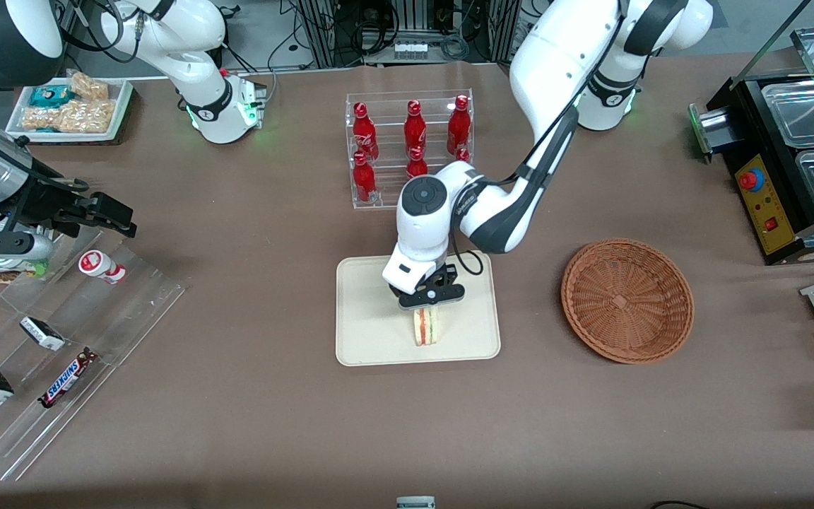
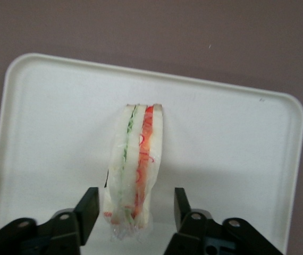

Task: Place sandwich from basket to tray

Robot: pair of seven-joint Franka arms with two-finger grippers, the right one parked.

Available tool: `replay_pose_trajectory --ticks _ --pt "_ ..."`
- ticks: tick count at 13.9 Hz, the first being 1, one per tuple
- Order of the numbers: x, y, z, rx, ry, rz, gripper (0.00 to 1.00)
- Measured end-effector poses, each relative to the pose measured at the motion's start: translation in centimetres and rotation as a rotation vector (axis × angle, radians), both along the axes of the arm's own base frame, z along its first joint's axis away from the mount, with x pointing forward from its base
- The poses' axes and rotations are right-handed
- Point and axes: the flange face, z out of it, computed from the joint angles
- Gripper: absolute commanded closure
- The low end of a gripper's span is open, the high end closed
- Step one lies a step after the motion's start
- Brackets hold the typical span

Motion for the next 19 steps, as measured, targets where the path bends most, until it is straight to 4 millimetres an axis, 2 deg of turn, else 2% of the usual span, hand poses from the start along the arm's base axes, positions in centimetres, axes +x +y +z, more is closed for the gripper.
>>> replay_pose_trajectory --ticks 2,3,5,6,7,11,13,15,17,19 --pt "0.7 1.7 5.6 0.004 -0.011 0.033 0.00" --pt "1.2 3.3 8.3 0.009 -0.004 0.062 0.00" --pt "2.6 7.8 12.8 0.022 0.029 0.119 0.00" --pt "3.5 10.3 14.1 0.032 0.049 0.135 0.00" --pt "4.4 12.7 14.6 0.045 0.067 0.144 0.00" --pt "7.6 23.5 14.3 0.099 0.145 0.118 0.00" --pt "7.7 29.4 15.3 0.111 0.172 0.081 0.00" --pt "7.0 34.6 16.8 0.119 0.198 0.041 0.00" --pt "6.2 38.0 18.1 0.125 0.223 -0.022 0.00" --pt "5.8 40.1 19.8 0.119 0.214 -0.106 0.00"
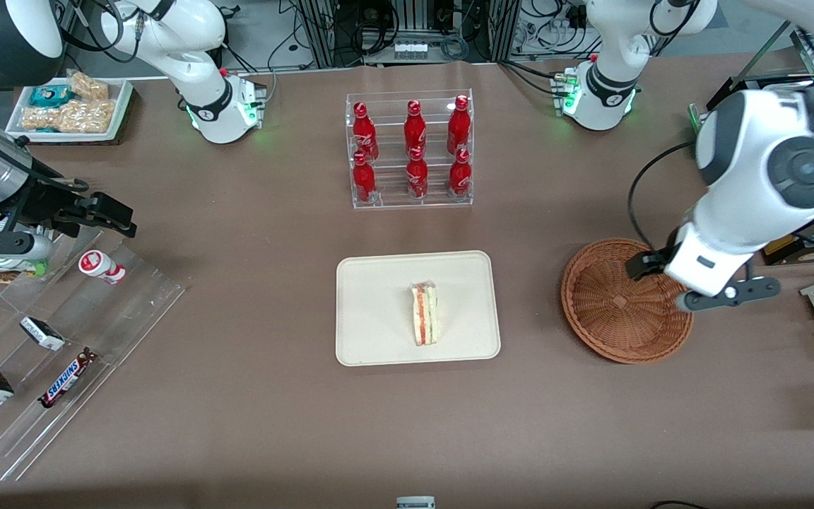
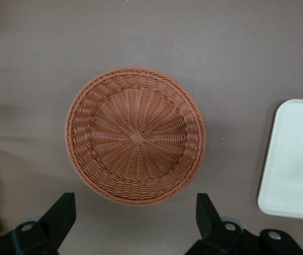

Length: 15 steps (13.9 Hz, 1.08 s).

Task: Place sandwich from basket to tray

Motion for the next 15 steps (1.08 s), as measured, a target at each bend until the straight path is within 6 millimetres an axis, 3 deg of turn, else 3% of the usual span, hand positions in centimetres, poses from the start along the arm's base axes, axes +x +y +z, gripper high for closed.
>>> replay_pose_trajectory --ticks 5,9,11,15 --pt "-2.7 6.2 6.7 -0.080 -0.024 -0.219 0.00" --pt "-5.3 8.1 11.3 -0.080 -0.049 -0.350 0.00" --pt "-6.0 9.1 12.3 -0.086 -0.025 -0.351 0.00" --pt "-5.9 9.0 11.8 -0.111 -0.014 -0.339 0.00"
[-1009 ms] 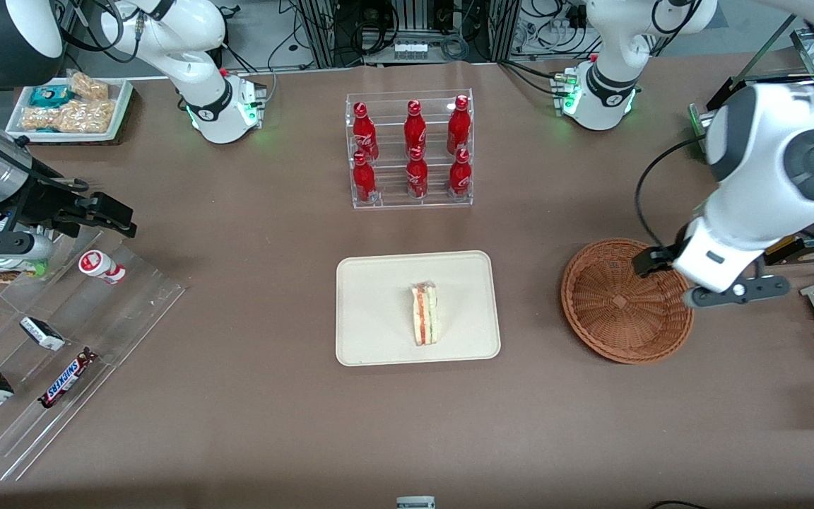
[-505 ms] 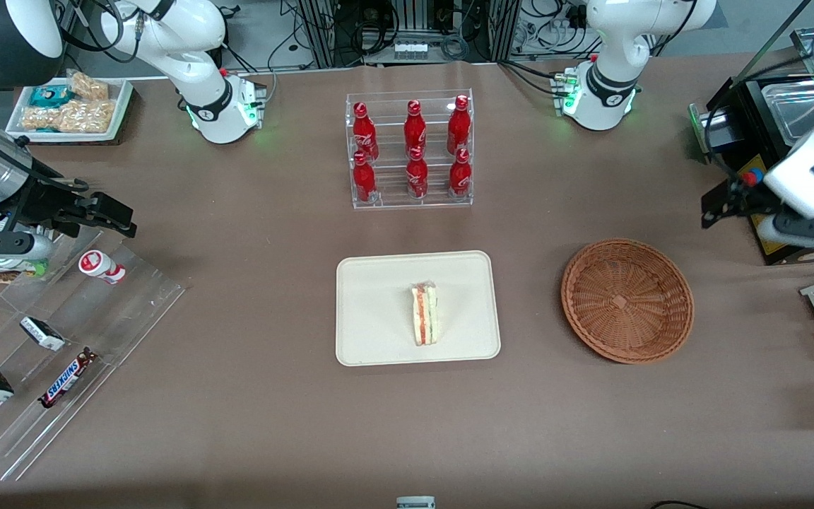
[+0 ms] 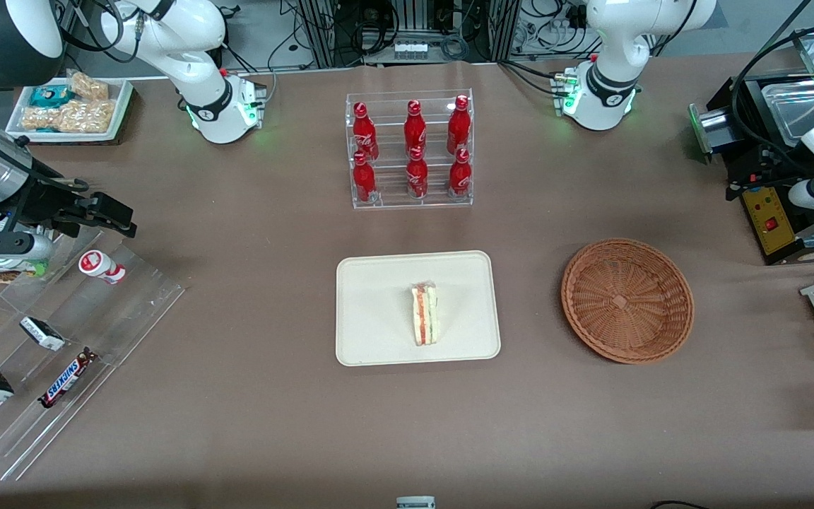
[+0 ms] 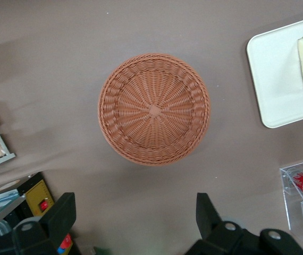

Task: Place sandwich from basket to tray

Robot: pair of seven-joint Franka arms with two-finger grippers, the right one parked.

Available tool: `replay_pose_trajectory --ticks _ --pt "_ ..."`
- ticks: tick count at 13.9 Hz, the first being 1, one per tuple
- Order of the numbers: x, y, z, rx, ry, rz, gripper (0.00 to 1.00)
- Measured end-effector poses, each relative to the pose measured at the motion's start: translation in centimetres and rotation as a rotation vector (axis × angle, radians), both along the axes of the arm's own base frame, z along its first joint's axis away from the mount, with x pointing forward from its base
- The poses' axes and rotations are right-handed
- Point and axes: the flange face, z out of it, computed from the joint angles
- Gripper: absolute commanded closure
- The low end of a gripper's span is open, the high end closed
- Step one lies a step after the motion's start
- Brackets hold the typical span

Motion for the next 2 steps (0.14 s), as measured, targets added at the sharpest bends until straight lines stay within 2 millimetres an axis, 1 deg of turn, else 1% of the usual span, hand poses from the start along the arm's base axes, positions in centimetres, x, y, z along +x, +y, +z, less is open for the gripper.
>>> replay_pose_trajectory --ticks 2 --pt "0.32 -0.08 -0.29 -0.006 -0.003 0.046 0.00"
